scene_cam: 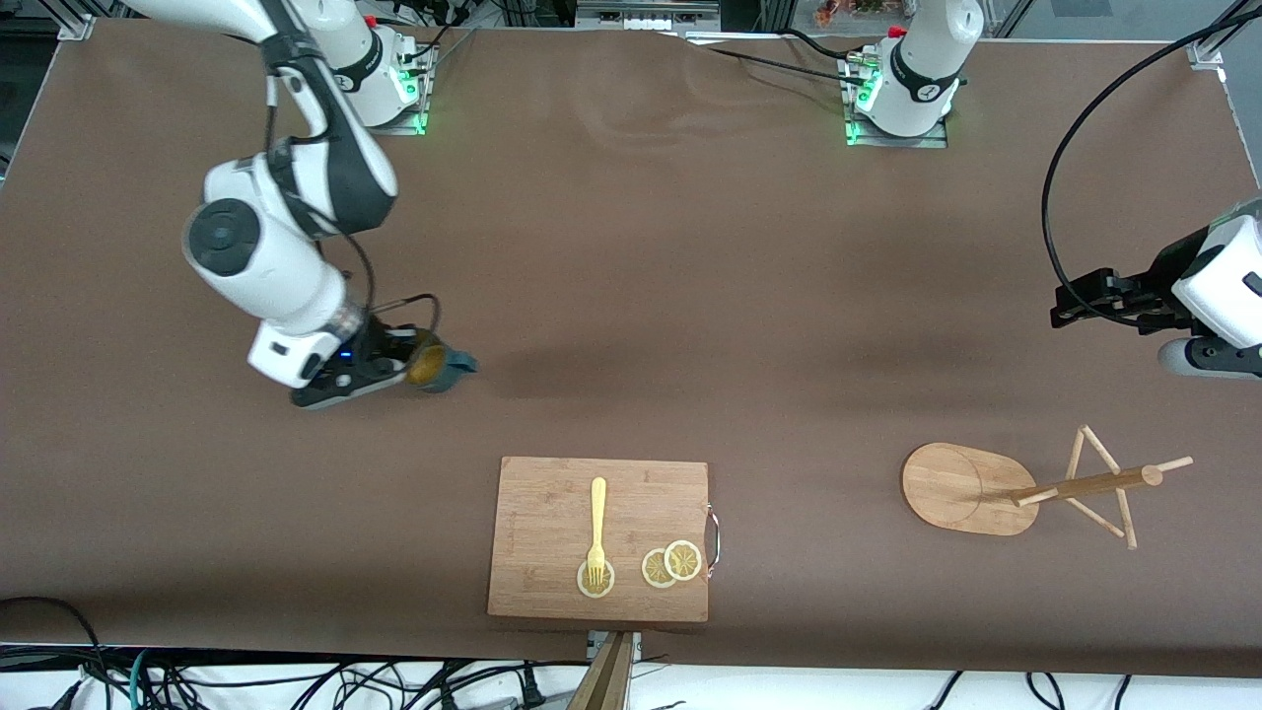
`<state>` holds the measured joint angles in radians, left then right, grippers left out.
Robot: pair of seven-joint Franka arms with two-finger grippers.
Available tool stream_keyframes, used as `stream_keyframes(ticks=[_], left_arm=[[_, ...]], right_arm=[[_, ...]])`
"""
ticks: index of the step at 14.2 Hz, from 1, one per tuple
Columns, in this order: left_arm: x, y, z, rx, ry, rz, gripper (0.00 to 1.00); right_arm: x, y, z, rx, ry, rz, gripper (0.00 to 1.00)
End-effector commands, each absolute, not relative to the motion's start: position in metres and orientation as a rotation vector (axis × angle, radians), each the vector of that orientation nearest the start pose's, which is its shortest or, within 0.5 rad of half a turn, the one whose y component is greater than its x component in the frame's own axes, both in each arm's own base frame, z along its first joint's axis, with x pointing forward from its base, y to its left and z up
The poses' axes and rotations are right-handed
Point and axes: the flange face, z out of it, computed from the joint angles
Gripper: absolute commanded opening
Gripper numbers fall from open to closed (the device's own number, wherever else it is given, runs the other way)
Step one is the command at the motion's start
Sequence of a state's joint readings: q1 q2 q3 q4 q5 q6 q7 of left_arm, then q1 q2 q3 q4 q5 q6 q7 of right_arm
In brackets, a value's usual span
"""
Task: Pass cup and hang on rack
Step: 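Carry the teal mug with the right gripper toward the table middle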
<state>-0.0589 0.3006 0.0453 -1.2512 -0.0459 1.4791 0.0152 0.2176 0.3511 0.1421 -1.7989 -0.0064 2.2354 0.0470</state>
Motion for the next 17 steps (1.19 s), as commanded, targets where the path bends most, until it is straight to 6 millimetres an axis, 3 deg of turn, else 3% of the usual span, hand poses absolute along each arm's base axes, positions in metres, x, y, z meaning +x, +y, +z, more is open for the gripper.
stream_keyframes(ticks=[1,4,6,9,12,17], left_arm=[[0.638,-0.02,0.593,-3.161,0.053,0.106,1.0],[0.637,-0.021,0.594,-3.164,0.059,0.104,1.0],[0.638,-0.028,0.594,-3.165,0.08,0.097,1.0],[0.637,-0.03,0.593,-3.163,0.08,0.104,1.0],[0.637,-0.027,0.592,-3.167,0.074,0.112,1.0],[0.636,-0.03,0.59,-3.166,0.088,0.121,1.0]], right_arm=[[0.623,0.297,0.355,-3.045,-0.327,-0.121,0.0],[0.612,0.383,0.335,-3.012,-0.391,-0.128,0.0],[0.604,0.428,0.322,-2.998,-0.432,-0.145,0.0],[0.57,0.499,0.293,-3.068,-0.374,-0.214,0.0],[0.546,0.542,0.278,-3.074,-0.399,-0.272,0.0],[0.528,0.562,0.26,-3.064,-0.461,-0.294,0.0]])
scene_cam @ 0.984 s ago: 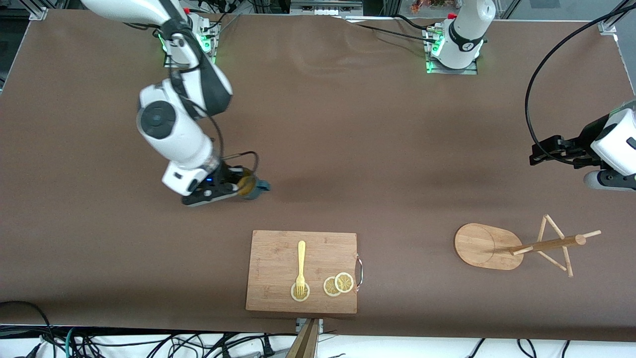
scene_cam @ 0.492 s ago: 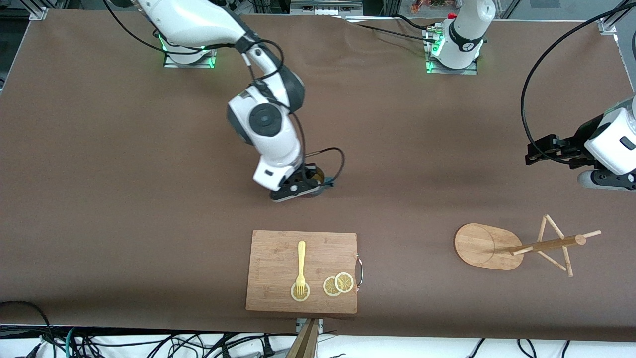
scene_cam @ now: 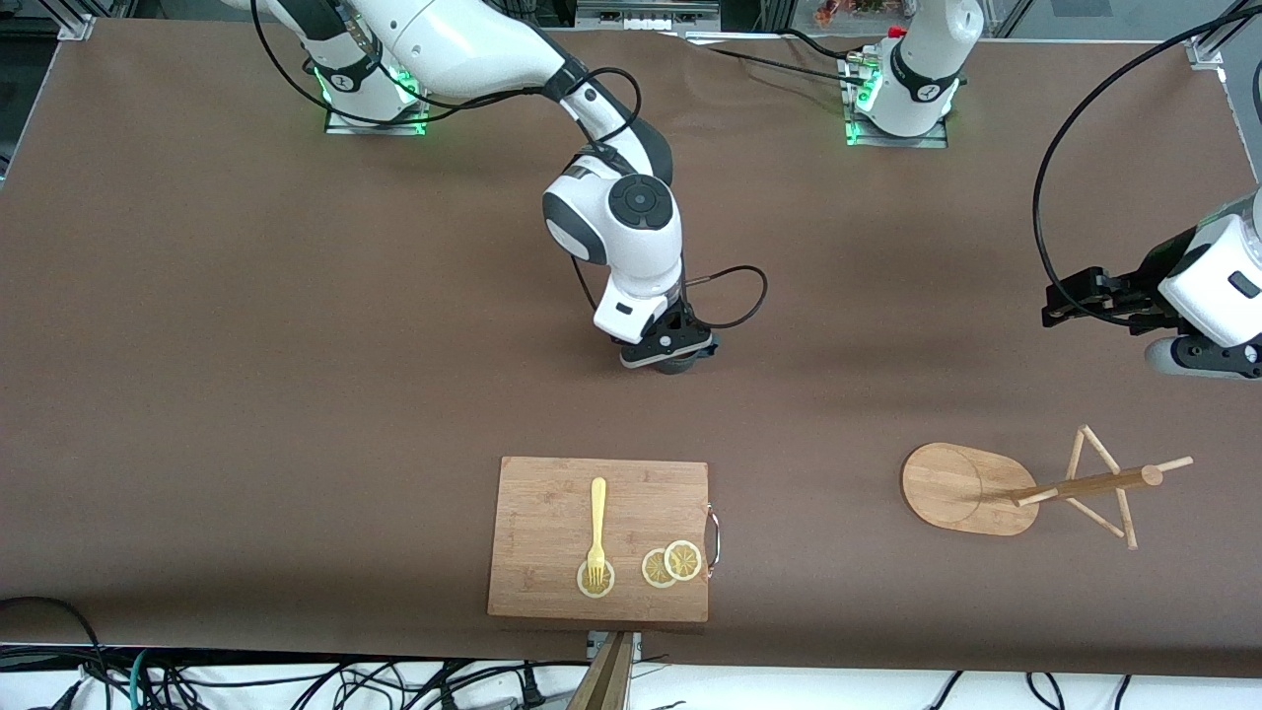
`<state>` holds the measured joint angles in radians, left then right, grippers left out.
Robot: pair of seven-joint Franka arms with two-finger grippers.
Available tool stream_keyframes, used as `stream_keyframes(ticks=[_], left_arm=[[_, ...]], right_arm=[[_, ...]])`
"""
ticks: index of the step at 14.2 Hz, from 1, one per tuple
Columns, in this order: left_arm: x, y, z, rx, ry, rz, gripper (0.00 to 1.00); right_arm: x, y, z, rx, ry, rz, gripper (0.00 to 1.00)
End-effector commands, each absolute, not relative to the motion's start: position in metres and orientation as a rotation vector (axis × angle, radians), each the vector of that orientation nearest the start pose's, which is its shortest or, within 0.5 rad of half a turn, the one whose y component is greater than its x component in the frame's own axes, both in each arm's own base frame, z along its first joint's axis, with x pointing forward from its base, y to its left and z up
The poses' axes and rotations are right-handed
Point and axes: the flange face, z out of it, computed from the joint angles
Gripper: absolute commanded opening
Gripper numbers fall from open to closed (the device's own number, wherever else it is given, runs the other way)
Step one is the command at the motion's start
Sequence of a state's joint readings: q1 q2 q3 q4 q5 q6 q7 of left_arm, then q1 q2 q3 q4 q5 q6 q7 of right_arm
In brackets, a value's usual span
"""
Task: Pass cup and hang on rack
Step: 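Carry the teal mug with the right gripper toward the table middle, then set the mug down and release it while the left gripper approaches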
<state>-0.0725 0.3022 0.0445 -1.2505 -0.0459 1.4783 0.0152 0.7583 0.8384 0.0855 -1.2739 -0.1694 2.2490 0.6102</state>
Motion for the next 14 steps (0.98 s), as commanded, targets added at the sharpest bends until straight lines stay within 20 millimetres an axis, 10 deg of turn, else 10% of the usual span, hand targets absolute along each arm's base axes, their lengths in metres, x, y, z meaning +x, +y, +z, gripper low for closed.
stream_keyframes(ticks=[1,5,6,10,14], left_arm=[[0.637,-0.027,0.586,-3.167,0.083,0.133,1.0],[0.637,-0.026,0.577,-3.183,0.185,0.166,1.0],[0.636,-0.026,0.57,-3.217,0.186,0.192,1.0],[0.632,-0.03,0.544,-3.292,0.414,0.269,1.0],[0.621,-0.037,0.5,-3.243,1.013,0.357,1.0]], right_arm=[[0.528,0.562,0.257,-3.061,-0.458,-0.295,0.0],[0.528,0.563,0.241,-3.059,-0.447,-0.298,0.0],[0.527,0.562,0.242,-3.062,-0.449,-0.297,0.93],[0.529,0.556,0.27,-3.089,-0.42,-0.273,1.0],[0.549,0.503,0.38,-3.173,-0.342,-0.205,1.0]])
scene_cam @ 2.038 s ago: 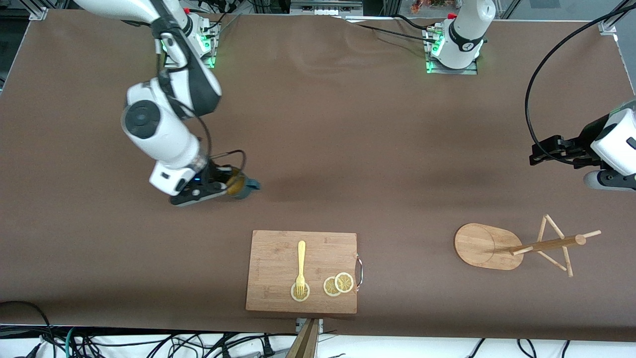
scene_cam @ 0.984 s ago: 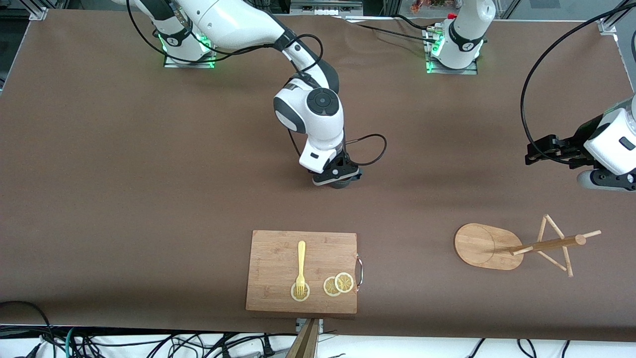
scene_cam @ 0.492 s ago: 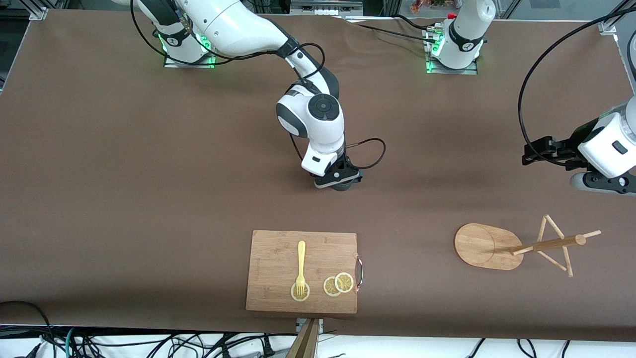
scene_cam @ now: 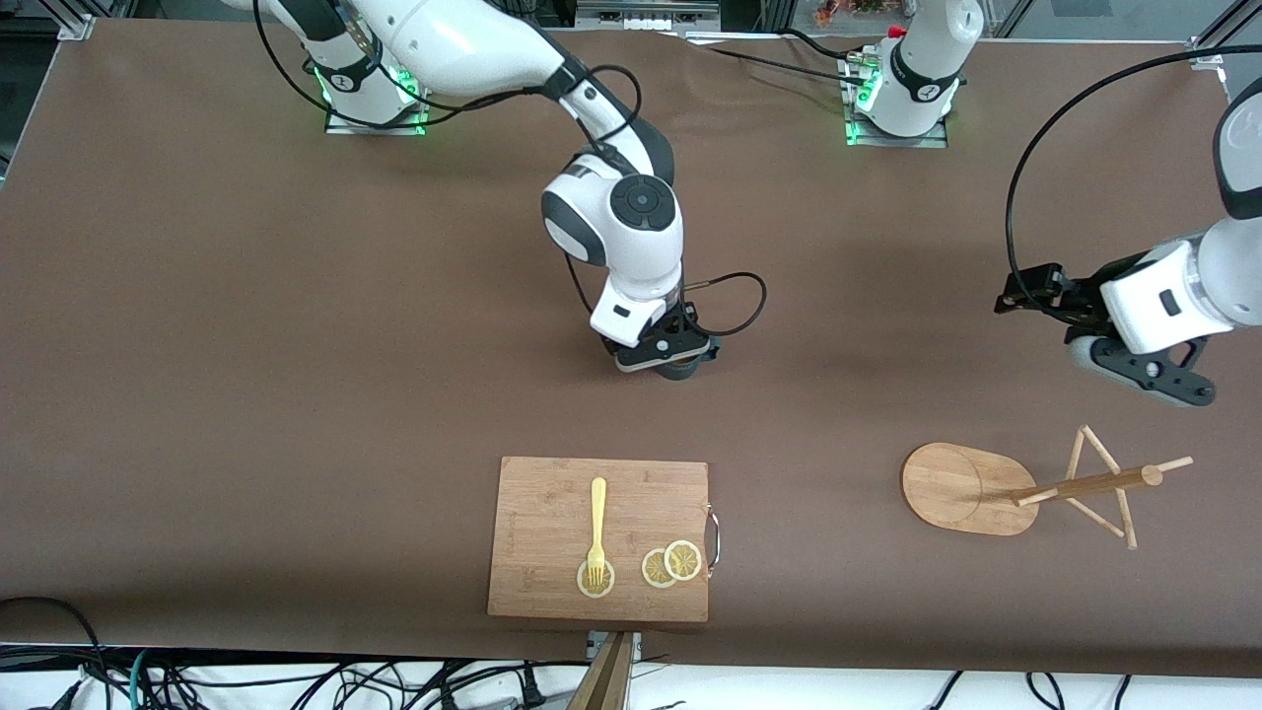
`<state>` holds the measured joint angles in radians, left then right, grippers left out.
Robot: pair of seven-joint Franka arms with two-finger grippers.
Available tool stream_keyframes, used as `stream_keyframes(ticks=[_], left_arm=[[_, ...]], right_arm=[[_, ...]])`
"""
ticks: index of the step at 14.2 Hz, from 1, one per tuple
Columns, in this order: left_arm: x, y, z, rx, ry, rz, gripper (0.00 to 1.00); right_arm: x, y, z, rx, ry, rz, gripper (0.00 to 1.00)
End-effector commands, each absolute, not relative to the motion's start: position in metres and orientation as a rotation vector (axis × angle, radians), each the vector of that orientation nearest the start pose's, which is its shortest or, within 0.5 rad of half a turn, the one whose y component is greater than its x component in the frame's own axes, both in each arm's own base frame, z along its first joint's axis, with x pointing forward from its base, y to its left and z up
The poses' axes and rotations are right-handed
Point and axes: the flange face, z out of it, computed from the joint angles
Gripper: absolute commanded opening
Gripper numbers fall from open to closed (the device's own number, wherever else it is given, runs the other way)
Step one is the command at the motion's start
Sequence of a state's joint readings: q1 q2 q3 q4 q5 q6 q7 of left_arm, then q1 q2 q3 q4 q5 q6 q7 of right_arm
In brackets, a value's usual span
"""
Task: Pass cup and hang on rack
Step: 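Set the mug down and release it while the left gripper approaches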
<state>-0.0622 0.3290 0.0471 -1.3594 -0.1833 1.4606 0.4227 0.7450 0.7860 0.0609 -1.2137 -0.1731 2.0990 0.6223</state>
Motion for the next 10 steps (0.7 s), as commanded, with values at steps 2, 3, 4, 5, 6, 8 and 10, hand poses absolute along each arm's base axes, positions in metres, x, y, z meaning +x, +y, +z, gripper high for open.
stream_keyframes(ticks=[2,3,4,5,6,8,10], left_arm=[[0.613,-0.045,0.475,-3.156,1.361,0.401,1.0],[0.611,-0.05,0.463,-3.138,1.503,0.391,1.0],[0.609,-0.055,0.447,-3.16,1.61,0.368,1.0],[0.604,-0.061,0.43,-3.189,1.7,0.36,1.0],[0.599,-0.066,0.411,-3.211,1.795,0.346,1.0],[0.592,-0.085,0.382,-3.166,2.005,0.202,1.0],[0.588,-0.097,0.357,-3.119,2.149,0.041,1.0]], right_arm=[[0.554,0.467,0.423,-3.228,-0.392,-0.132,1.0],[0.563,0.438,0.447,-3.259,-0.36,-0.1,1.0],[0.569,0.411,0.471,-3.277,-0.358,-0.083,1.0],[0.577,0.38,0.492,-3.296,-0.364,-0.055,1.0],[0.582,0.353,0.51,-3.307,-0.394,-0.02,1.0],[0.588,0.297,0.537,-3.337,-0.423,0.081,1.0],[0.591,0.245,0.557,-3.332,-0.433,0.194,1.0]])
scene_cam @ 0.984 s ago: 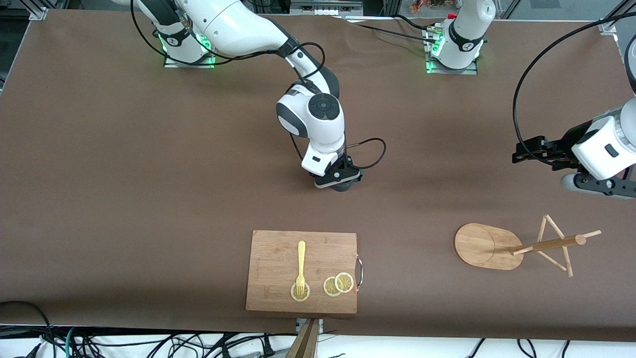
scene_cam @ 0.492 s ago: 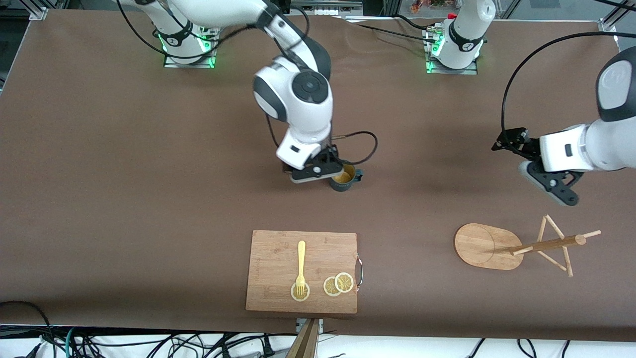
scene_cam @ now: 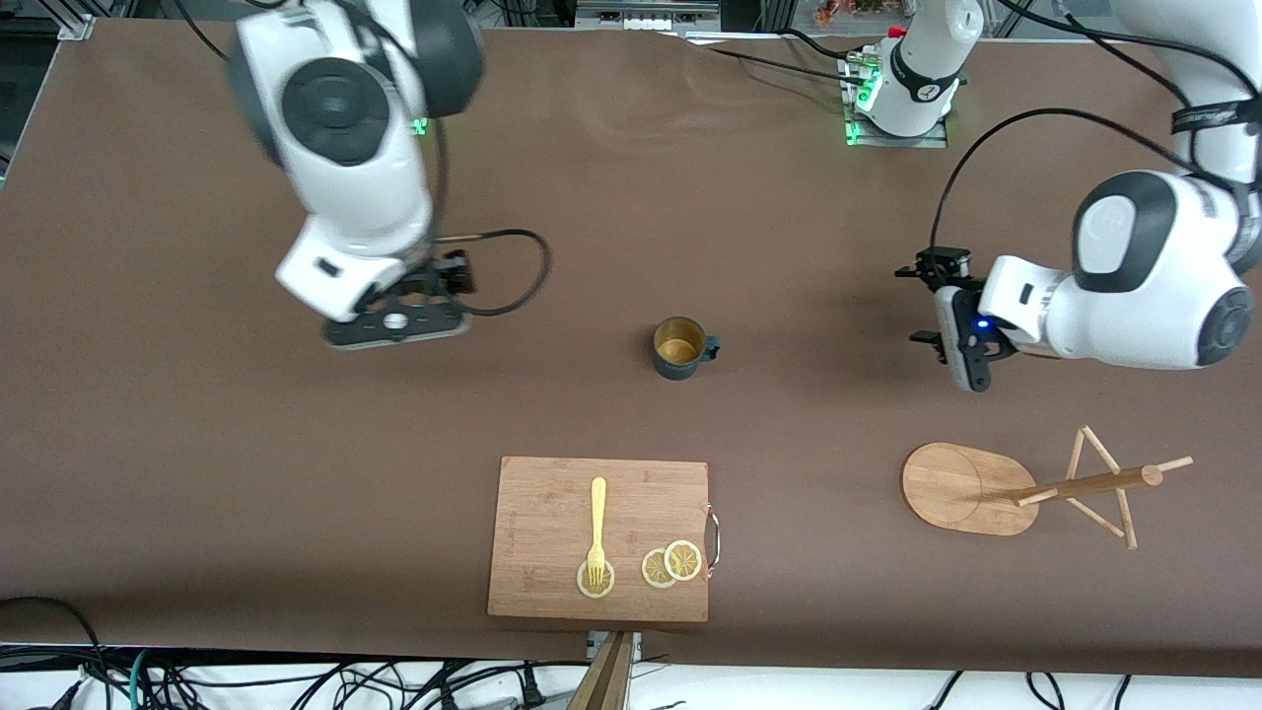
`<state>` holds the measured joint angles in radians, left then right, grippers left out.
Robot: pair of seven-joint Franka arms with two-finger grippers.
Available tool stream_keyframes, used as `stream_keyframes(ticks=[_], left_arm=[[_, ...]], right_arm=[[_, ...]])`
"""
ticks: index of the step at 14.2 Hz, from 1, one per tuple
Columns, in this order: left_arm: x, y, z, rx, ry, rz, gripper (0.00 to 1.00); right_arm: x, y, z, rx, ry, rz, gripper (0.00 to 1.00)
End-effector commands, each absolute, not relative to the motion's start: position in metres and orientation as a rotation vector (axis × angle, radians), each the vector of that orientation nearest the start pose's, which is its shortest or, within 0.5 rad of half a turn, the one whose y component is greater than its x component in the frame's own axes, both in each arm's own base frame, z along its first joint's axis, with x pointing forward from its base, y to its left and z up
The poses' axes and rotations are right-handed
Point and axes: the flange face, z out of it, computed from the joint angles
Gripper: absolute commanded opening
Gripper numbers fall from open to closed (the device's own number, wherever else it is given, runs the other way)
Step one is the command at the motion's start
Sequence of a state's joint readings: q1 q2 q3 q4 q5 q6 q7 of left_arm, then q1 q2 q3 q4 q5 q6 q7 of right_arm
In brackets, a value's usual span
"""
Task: Pass cup and hang on rack
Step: 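Set the mug down and release it while the left gripper approaches, then grasp the mug handle with the left gripper while the right gripper retracts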
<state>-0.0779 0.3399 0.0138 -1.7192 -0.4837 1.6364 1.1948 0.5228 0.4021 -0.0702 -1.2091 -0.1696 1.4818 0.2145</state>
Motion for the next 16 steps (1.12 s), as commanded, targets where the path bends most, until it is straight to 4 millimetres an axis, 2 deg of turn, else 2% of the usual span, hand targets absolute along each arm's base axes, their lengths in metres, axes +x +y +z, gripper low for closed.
stream_keyframes(ticks=[1,3,4,6,7,9,11,14,16], left_arm=[[0.584,-0.109,0.34,2.004,-1.455,0.033,1.0],[0.578,-0.125,0.316,1.919,-1.544,0.167,1.0],[0.571,-0.129,0.301,1.891,-1.544,0.221,1.0],[0.559,-0.144,0.284,1.82,-1.571,0.337,1.0],[0.555,-0.151,0.276,1.799,-1.577,0.393,1.0],[0.549,-0.162,0.254,1.753,-1.565,0.519,1.0],[0.541,-0.172,0.225,1.719,-1.545,0.641,1.0],[0.537,-0.173,0.186,1.673,-1.526,0.765,1.0],[0.531,-0.176,0.162,1.651,-1.509,0.813,1.0]], right_arm=[[0.591,0.215,0.565,-3.295,-0.409,0.265,1.0],[0.595,0.167,0.572,-3.224,-0.429,0.336,1.0],[0.597,0.15,0.574,-3.218,-0.446,0.346,1.0],[0.6,0.125,0.565,-3.199,-0.499,0.38,1.0],[0.601,0.115,0.565,-3.194,-0.494,0.378,1.0],[0.601,0.109,0.559,-3.166,-0.488,0.369,1.0],[0.6,0.087,0.556,-3.153,-0.445,0.339,1.0],[0.585,0.064,0.549,-3.104,-0.428,0.307,1.0],[0.58,0.059,0.549,-3.098,-0.455,0.302,1.0]])
